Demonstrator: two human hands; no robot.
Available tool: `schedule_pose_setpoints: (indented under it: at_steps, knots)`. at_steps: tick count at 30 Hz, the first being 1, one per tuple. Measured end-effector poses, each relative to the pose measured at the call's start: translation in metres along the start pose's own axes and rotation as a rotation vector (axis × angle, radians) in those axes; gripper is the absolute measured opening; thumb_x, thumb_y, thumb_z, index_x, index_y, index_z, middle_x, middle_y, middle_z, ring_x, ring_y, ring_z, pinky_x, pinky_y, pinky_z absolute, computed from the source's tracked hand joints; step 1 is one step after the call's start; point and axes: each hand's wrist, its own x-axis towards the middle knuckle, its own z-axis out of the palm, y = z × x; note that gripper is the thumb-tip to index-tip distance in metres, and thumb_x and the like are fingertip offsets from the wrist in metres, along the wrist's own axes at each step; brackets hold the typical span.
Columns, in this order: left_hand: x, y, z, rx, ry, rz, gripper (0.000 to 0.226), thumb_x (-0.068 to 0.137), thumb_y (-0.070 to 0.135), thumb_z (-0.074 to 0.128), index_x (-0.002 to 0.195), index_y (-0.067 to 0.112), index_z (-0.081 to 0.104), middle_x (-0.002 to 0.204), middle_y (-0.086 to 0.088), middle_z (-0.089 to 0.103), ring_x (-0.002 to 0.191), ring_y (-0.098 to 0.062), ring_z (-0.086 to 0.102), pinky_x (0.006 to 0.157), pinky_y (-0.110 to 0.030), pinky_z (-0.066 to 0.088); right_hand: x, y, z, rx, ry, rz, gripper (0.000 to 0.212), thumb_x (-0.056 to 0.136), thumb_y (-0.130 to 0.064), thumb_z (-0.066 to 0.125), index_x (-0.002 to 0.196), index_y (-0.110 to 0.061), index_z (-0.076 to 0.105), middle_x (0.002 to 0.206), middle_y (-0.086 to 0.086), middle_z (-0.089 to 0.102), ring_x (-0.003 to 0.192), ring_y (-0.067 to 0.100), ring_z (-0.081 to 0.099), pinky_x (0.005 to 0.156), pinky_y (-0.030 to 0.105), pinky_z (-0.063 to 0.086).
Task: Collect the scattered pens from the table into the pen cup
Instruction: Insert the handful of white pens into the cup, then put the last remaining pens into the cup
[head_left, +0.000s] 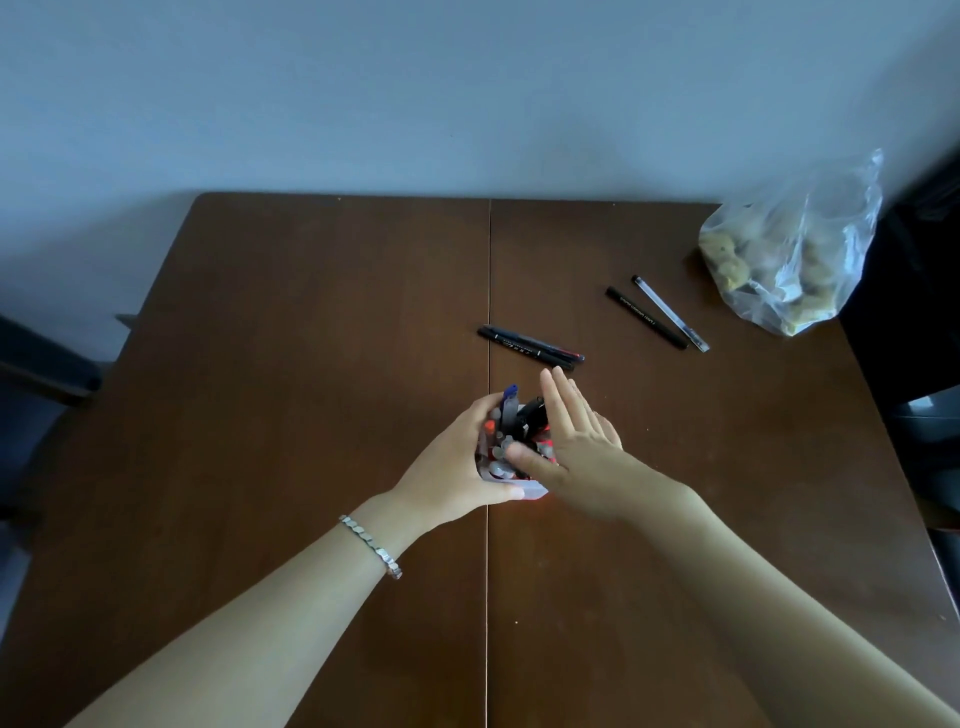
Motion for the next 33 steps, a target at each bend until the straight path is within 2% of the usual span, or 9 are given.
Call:
schedule_pose_setpoints:
  at_steps: [2, 3, 5, 6, 10, 16, 21, 25, 33]
  knots:
    - [0.000, -0.002, 0.001, -0.014, -0.023, -0.028, 0.083, 0.069, 0.019, 0.082, 0.133, 0.039, 0.033, 0.124, 0.026, 0.049, 0.112, 0.012, 0.051, 0.097, -0.012, 0.043, -0.004, 0.008, -0.001, 0.207, -0.064, 0.027, 0.118, 0.070, -0.052, 0.070, 0.142, -0.033, -0.022, 0.155, -0.018, -0.014, 0.144, 0.015, 0.002, 0.115, 0.034, 0.019]
    - [0.000, -0.004, -0.001, -0.012, -0.053, -0.039, 0.087, 0.071, 0.017, 0.080, 0.139, 0.033, 0.029, 0.132, 0.020, 0.047, 0.117, 0.006, 0.049, 0.102, -0.018, 0.042, -0.005, 0.014, 0.002, 0.316, -0.051, -0.003, 0.129, 0.064, -0.039, 0.081, 0.142, -0.032, -0.021, 0.156, -0.016, -0.007, 0.143, 0.012, 0.009, 0.110, 0.020, 0.026]
    - [-0.001, -0.007, -0.009, -0.010, -0.133, -0.046, 0.094, 0.072, 0.009, 0.072, 0.146, 0.030, 0.017, 0.144, 0.011, 0.038, 0.128, -0.003, 0.044, 0.106, -0.023, 0.040, -0.003, 0.028, 0.010, 0.396, 0.010, -0.060, 0.129, 0.058, -0.019, 0.086, 0.146, -0.028, -0.008, 0.155, -0.010, 0.013, 0.140, 0.006, 0.021, 0.093, -0.005, 0.026]
    - [-0.001, -0.008, -0.014, -0.013, -0.165, -0.049, 0.095, 0.071, 0.004, 0.067, 0.147, 0.030, 0.015, 0.148, 0.009, 0.033, 0.132, -0.004, 0.040, 0.106, -0.021, 0.038, -0.002, 0.034, 0.015, 0.409, 0.053, -0.074, 0.122, 0.058, -0.015, 0.086, 0.146, -0.029, 0.002, 0.151, -0.010, 0.022, 0.138, 0.007, 0.026, 0.089, -0.006, 0.027]
    - [0.008, -0.006, -0.039, -0.083, -0.082, -0.070, 0.083, 0.073, -0.020, 0.047, 0.135, 0.032, 0.034, 0.137, 0.016, 0.043, 0.131, 0.003, 0.038, 0.098, -0.013, 0.041, 0.009, 0.041, 0.021, 0.472, 0.149, -0.088, 0.104, 0.056, -0.016, 0.086, 0.140, -0.029, 0.026, 0.132, -0.016, 0.040, 0.123, 0.006, 0.042, 0.092, 0.012, 0.032]
    - [0.074, 0.000, -0.054, 0.338, 0.145, -0.077, 0.039, 0.088, -0.001, 0.050, 0.121, 0.018, 0.057, 0.117, 0.009, 0.055, 0.104, -0.008, 0.053, 0.088, -0.023, 0.043, 0.018, 0.050, 0.022, 0.461, 0.138, -0.116, 0.095, 0.051, -0.022, 0.089, 0.128, -0.039, 0.035, 0.117, -0.031, 0.043, 0.105, -0.022, 0.044, 0.085, -0.007, 0.032]
    - [0.146, -0.003, -0.034, 0.704, 0.056, 0.159, 0.036, 0.090, 0.013, 0.056, 0.126, 0.011, 0.053, 0.135, -0.002, 0.052, 0.120, -0.022, 0.047, 0.096, -0.037, 0.042, 0.022, 0.054, 0.026, 0.450, 0.153, -0.123, 0.092, 0.050, -0.025, 0.088, 0.125, -0.042, 0.036, 0.120, -0.030, 0.045, 0.113, -0.013, 0.045, 0.090, -0.002, 0.034]
    - [0.179, -0.008, -0.014, 0.999, -0.073, 0.189, 0.035, 0.092, 0.017, 0.055, 0.126, 0.010, 0.051, 0.130, -0.006, 0.051, 0.115, -0.027, 0.045, 0.084, -0.036, 0.042, 0.023, 0.055, 0.026, 0.458, 0.131, -0.122, 0.093, 0.050, -0.027, 0.087, 0.127, -0.039, 0.037, 0.120, -0.032, 0.044, 0.112, -0.015, 0.044, 0.090, -0.003, 0.032]
    - [0.150, -0.009, -0.027, 1.102, -0.271, -0.115, 0.023, 0.091, 0.007, 0.051, 0.113, 0.002, 0.051, 0.108, -0.016, 0.062, 0.094, -0.034, 0.062, 0.066, -0.034, 0.040, 0.019, 0.055, 0.026, 0.474, 0.120, -0.101, 0.095, 0.052, -0.022, 0.088, 0.132, -0.033, 0.038, 0.116, -0.033, 0.042, 0.106, -0.022, 0.043, 0.085, -0.006, 0.032]
